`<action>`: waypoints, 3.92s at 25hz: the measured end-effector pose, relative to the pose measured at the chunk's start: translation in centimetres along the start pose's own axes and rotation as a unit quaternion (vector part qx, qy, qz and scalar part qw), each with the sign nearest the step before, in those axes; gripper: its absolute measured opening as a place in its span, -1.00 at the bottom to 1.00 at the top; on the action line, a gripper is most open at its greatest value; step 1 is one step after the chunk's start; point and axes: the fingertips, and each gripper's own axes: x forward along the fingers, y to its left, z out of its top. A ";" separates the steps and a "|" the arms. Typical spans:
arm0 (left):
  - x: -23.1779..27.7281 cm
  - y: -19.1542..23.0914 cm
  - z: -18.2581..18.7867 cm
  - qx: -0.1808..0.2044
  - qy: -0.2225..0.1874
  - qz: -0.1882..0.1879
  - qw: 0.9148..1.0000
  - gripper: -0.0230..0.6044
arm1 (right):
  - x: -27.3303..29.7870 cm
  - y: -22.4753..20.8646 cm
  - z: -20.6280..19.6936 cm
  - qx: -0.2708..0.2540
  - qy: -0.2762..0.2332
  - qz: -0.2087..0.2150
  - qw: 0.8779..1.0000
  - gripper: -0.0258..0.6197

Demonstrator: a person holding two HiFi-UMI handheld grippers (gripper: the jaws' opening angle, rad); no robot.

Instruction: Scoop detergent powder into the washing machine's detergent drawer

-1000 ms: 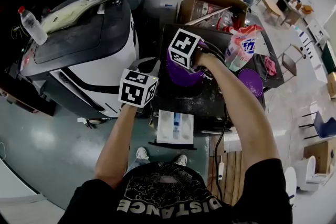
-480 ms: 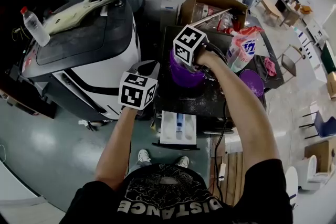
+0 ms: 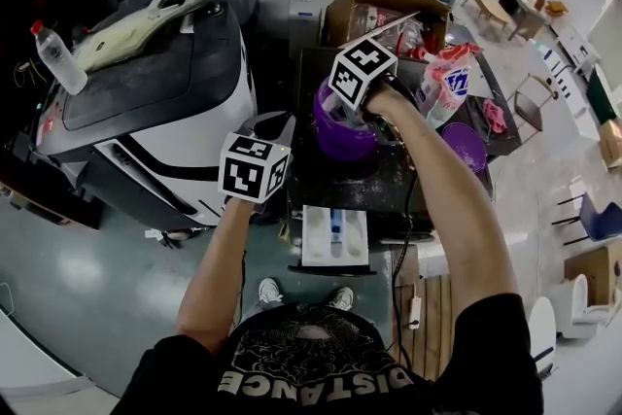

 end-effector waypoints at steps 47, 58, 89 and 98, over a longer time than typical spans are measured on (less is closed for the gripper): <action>4.0 -6.3 4.4 0.034 -0.032 0.019 0.999 -0.92 | -9.1 -3.2 -2.5 0.310 -0.348 0.296 0.834 -0.81; 3.2 -7.6 4.8 0.010 -0.062 0.059 0.996 -0.92 | -10.1 -2.8 -3.8 0.366 -0.390 0.389 0.750 -0.81; -5.2 -8.7 0.2 -0.004 -0.047 0.054 0.997 -0.91 | -9.8 5.0 -6.9 0.409 -0.430 0.417 0.688 -0.81; -9.2 -9.4 -2.0 -0.010 -0.053 0.037 0.998 -0.91 | -9.0 9.5 -9.5 0.413 -0.436 0.400 0.693 -0.81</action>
